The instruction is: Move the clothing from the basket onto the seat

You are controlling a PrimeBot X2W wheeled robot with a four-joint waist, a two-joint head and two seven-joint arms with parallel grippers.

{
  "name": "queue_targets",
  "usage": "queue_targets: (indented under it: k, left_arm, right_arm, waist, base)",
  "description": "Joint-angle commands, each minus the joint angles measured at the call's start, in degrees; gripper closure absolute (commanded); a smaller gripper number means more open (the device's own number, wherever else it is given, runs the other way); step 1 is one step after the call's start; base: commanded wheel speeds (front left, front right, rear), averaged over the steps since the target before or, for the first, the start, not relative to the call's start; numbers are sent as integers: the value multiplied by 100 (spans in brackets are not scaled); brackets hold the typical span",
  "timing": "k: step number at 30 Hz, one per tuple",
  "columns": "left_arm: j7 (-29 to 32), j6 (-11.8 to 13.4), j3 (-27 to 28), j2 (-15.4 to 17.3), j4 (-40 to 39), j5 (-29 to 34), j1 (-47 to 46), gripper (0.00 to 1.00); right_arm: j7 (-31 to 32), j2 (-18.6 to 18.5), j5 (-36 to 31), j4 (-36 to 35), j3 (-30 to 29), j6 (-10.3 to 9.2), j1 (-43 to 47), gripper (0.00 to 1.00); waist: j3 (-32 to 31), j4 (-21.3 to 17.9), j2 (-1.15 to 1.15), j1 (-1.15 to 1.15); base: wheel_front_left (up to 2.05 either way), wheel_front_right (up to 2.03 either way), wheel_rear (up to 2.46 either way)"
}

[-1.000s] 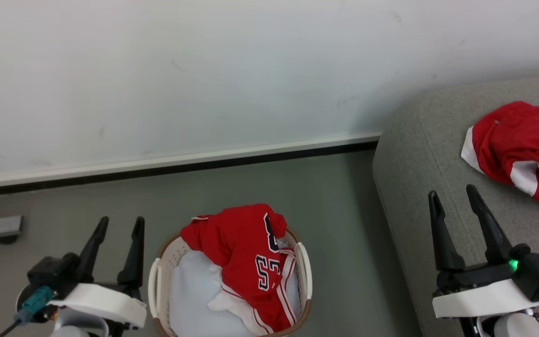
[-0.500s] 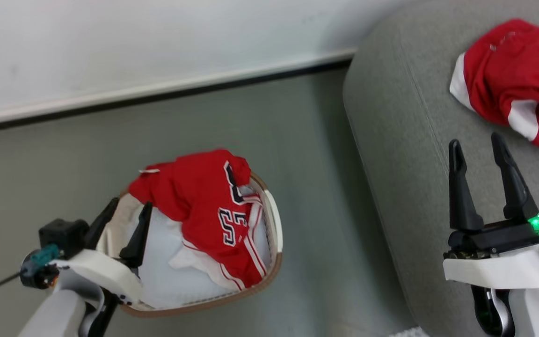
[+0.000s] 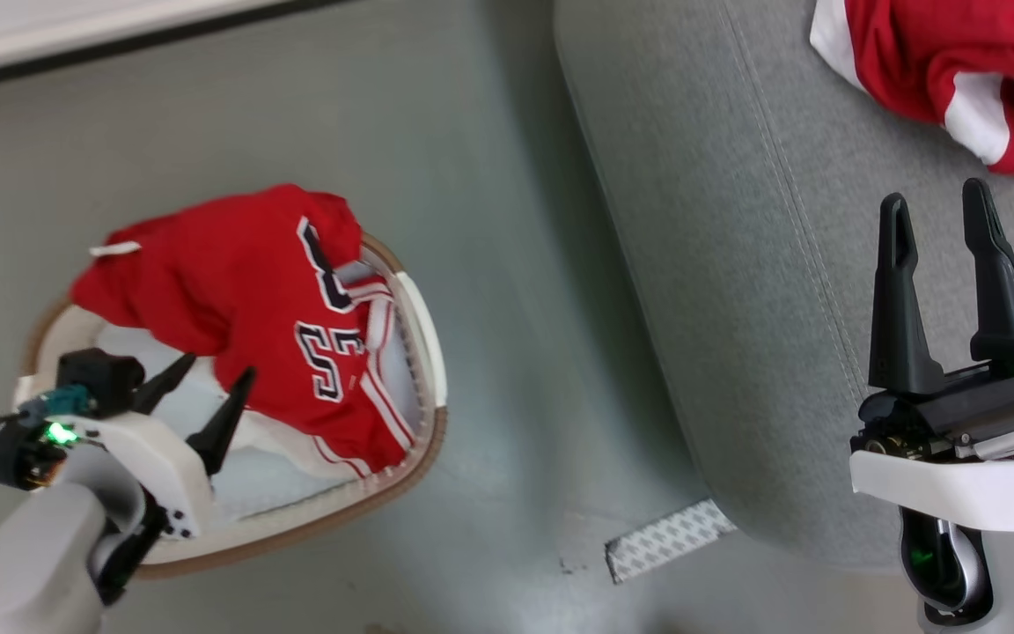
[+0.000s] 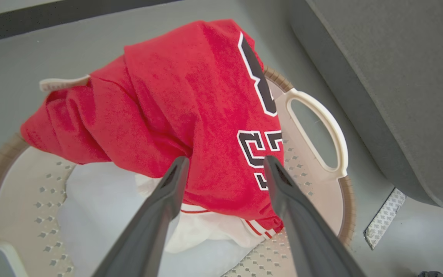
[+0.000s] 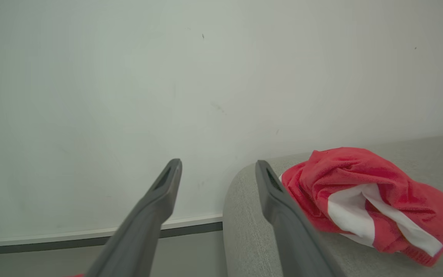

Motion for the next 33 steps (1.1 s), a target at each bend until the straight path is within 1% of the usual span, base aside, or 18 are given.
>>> queue_targets:
  k: [1, 5, 11, 14, 18, 19, 20, 21, 28, 33]
  left_arm:
    - [85, 9, -211, 205, 91, -198, -181, 0]
    - [206, 9, -642, 499, 268, -498, -501, 0]
    - [253, 9, -1122, 805, 521, -830, -945, 0]
    - [290, 9, -1318, 914, 620, -919, -1152, 0]
    - [324, 9, -1666, 900, 699, -1009, -1380, 0]
    - [332, 9, -1741, 900, 727, -1040, -1428, 32]
    - [326, 9, -1806, 899, 754, -1085, -1477, 71]
    - [313, 9, -1881, 884, 780, -1132, -1508, 100]
    - [-36, 9, -2241, 862, 899, -1423, -1555, 100]
    - [-235, 9, -2405, 716, 908, -1579, -1434, 100]
  right_arm:
    - [-18, 13, 114, -78, 36, -13, -82, 0]
    - [-18, 14, 246, -220, 107, -13, -101, 0]
    - [-18, 13, 479, -375, 175, -13, -63, 0]
    - [-18, 13, 554, -401, 211, -13, -48, 0]
    - [-18, 13, 589, -442, 195, -13, 33, 0]
    - [-18, 13, 598, -444, 189, -13, 54, 0]
    - [-18, 13, 604, -447, 189, -13, 68, 0]
    - [-18, 13, 608, -446, 186, -13, 78, 0]
    - [-18, 12, 607, -327, 249, -13, -11, 0]
    - [-18, 11, 517, -213, 244, -13, -97, 0]
  waist:
    - [411, -358, 0, -2]
    - [674, -560, 0, -2]
    - [979, -840, 0, -2]
    - [1093, -947, 0, -2]
    - [1152, -964, 0, -2]
    - [1159, -963, 0, -2]
    - [1165, -962, 0, -2]
    - [1168, -960, 0, -2]
    - [1039, -982, 0, -2]
    - [751, -865, 0, -2]
  base:
    - [0, 0, 0]
    - [0, 0, 0]
    - [0, 0, 0]
    - [0, 0, 0]
    - [0, 0, 0]
    - [0, 0, 0]
    - [0, 0, 0]
    - [0, 0, 0]
    - [0, 0, 0]
    - [0, 0, 0]
